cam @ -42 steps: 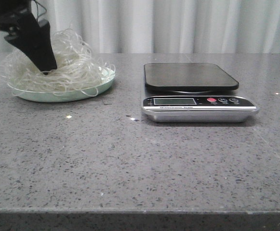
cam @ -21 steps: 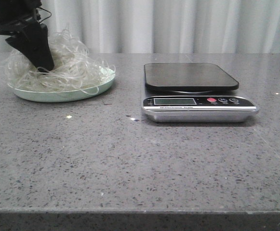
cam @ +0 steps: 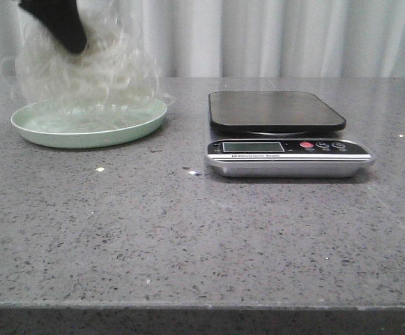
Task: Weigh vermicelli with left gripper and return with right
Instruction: 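Lift the vermicelli with the left gripper and carry it over the scale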
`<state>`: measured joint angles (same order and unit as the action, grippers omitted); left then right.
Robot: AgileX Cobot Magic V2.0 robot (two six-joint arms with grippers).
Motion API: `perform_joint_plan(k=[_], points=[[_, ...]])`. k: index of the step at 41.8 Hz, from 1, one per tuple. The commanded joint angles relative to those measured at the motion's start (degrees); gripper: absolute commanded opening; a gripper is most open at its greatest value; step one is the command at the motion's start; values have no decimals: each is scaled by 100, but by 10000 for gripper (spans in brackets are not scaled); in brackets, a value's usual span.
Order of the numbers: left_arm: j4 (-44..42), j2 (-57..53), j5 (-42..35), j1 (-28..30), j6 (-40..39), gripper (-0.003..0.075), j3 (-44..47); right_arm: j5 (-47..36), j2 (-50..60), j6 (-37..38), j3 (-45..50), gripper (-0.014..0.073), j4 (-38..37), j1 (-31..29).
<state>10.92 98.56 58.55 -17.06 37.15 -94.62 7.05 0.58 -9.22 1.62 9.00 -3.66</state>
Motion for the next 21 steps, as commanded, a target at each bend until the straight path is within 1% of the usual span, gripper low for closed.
perform_joint_plan(k=[1,6,12,15,21], points=[[462,-329,-241,-39,-112,146,-638,-460,96,-12,-47,151,-32,13],[1281,-329,-184,-52,-112,146,-1319,-460,96,-12,-47,151,-32,13],[2261,-329,-340,-229,-112,145,-1767,-460,96,-12,-47,151,-32,13],[2388,-329,-528,-459,-112,145,-1834,-460,96,-12,-47,151,-32,13],[2332,-228,-782,-1027,-50,145,-1834,-460,96,-12,-47,151,-32,13]])
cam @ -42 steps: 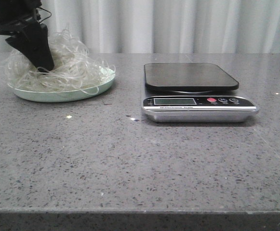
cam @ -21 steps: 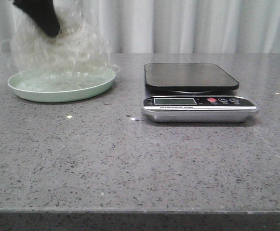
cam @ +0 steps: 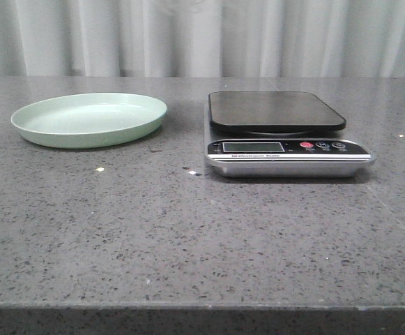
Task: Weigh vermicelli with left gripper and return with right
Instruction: 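Lift the vermicelli with the left gripper and carry it over the scale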
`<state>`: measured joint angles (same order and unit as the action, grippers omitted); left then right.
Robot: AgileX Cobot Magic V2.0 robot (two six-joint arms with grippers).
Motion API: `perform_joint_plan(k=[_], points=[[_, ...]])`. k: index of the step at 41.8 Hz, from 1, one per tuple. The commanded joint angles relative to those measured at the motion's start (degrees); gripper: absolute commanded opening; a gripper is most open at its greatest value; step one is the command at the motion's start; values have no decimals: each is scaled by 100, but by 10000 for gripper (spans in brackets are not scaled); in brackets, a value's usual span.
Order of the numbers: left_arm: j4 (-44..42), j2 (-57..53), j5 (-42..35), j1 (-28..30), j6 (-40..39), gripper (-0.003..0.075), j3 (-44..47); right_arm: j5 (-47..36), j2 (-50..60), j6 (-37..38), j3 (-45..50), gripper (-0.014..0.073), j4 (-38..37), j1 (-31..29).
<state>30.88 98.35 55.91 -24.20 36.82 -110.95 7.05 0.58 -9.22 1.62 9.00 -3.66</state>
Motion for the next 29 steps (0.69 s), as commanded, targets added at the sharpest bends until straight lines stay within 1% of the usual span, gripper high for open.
perform_joint_plan(k=[1,5,12,19,29], points=[[311,-166,-538,-391,-5,145,-201,-466,96,-12,-47,151,-32,13],[244,14,-552,-699,71,145,-201,-466,96,-12,-47,151,-32,13],[-253,428,-522,-1095,71,145,-201,-466,96,-12,-47,151,-27,13],[-398,848,-481,-1172,71,145,-201,-466,96,-12,-47,151,-27,13],[-475,1244,-178,-1172,71,145,-201,-466,96,-12,-47,151,-27,13]])
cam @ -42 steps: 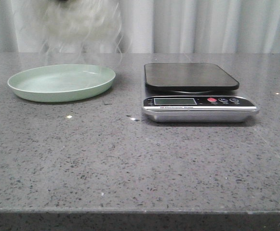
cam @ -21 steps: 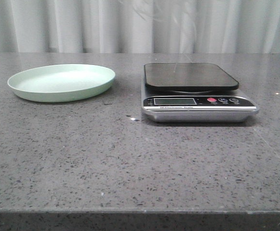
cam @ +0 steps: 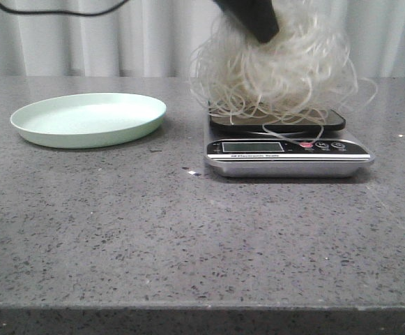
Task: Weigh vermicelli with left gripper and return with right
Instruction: 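Lift the vermicelli with the left gripper and carry it over the scale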
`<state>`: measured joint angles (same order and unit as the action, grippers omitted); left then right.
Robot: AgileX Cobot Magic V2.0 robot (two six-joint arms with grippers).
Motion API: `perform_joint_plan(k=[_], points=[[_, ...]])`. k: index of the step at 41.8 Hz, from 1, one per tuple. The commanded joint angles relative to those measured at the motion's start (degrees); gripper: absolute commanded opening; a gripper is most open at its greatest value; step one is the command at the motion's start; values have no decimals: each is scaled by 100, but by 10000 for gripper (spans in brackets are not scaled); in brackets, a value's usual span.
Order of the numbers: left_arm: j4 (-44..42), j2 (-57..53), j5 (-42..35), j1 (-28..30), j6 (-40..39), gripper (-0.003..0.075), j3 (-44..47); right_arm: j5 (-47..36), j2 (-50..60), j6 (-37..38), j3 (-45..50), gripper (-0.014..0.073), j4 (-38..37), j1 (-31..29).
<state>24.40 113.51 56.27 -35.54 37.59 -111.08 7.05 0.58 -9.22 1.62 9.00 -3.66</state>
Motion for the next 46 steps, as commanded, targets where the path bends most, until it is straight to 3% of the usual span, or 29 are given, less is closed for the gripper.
perform_joint_plan(k=[1,9,15,26,30,46], points=[[121,-258,-214,-38,-6,145,-188,-466,96,-12,-47,151,-27,13],[-63,-201,-90,-38,-6,154,-188,-466,96,-12,-47,151,-27,13],[-73,-201,52,-38,-6,203,-188,-466,96,-12,-47,151,-27,13],[-73,-211,439,-38,-6,464,-222,-466,96,-12,-47,151,-27,13],[-86,-211,572,-38,-6,524,-295,-466,96,-12,-47,151,-27,13],[-110,-346,1378,63,-68,534,-1036,-466,96,-12,-47,151,-27,13]])
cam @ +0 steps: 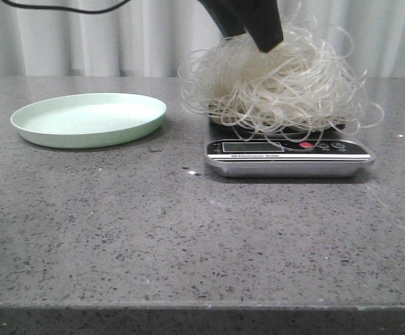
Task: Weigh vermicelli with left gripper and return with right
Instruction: 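Lift the vermicelli with the left gripper and carry it over the scale, then open the left gripper to drop the vermicelli onto the scale, then withdraw the left gripper while the vermicelli rests on the scale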
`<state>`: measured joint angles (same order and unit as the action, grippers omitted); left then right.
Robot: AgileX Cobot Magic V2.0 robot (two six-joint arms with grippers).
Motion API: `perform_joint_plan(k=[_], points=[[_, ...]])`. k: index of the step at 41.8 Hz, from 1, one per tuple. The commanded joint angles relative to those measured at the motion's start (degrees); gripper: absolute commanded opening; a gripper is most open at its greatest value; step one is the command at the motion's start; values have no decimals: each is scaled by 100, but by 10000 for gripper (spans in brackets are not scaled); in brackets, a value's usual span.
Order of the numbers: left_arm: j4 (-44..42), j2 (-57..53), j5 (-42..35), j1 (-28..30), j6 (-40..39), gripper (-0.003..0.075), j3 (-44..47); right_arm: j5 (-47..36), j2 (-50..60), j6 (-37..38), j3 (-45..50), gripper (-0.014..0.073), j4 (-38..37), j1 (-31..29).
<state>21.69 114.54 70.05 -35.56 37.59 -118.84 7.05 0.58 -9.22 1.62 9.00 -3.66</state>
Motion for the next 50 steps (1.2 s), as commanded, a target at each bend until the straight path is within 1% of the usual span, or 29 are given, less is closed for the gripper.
perform_joint_plan(k=[1,7,15,19,24,30,34,43,50], points=[[161,-489,40,83,-96,532,-259,-461,96,-12,-47,151,-28,13],[119,-766,54,243,-447,524,-270,-460,96,-12,-47,151,-28,13],[58,-1196,160,640,-918,522,-270,-460,96,-12,-47,151,-28,13],[-210,-1374,222,909,-1442,478,-221,-465,96,-12,-47,151,-28,13],[-401,-1753,222,1272,-1666,413,171,-471,96,-12,-47,151,-28,13],[-401,-2331,205,1687,-1666,356,1015,-489,96,-12,-47,151,-28,13],[-481,-2880,-6,1968,-1666,325,1784,-489,96,-12,-47,151,-28,13],[-679,-4151,-1038,2565,-1666,267,3461,-671,96,-12,-47,151,-28,13],[-899,-5269,-1958,3070,-1666,208,4825,-746,96,-12,-47,151,-28,13]])
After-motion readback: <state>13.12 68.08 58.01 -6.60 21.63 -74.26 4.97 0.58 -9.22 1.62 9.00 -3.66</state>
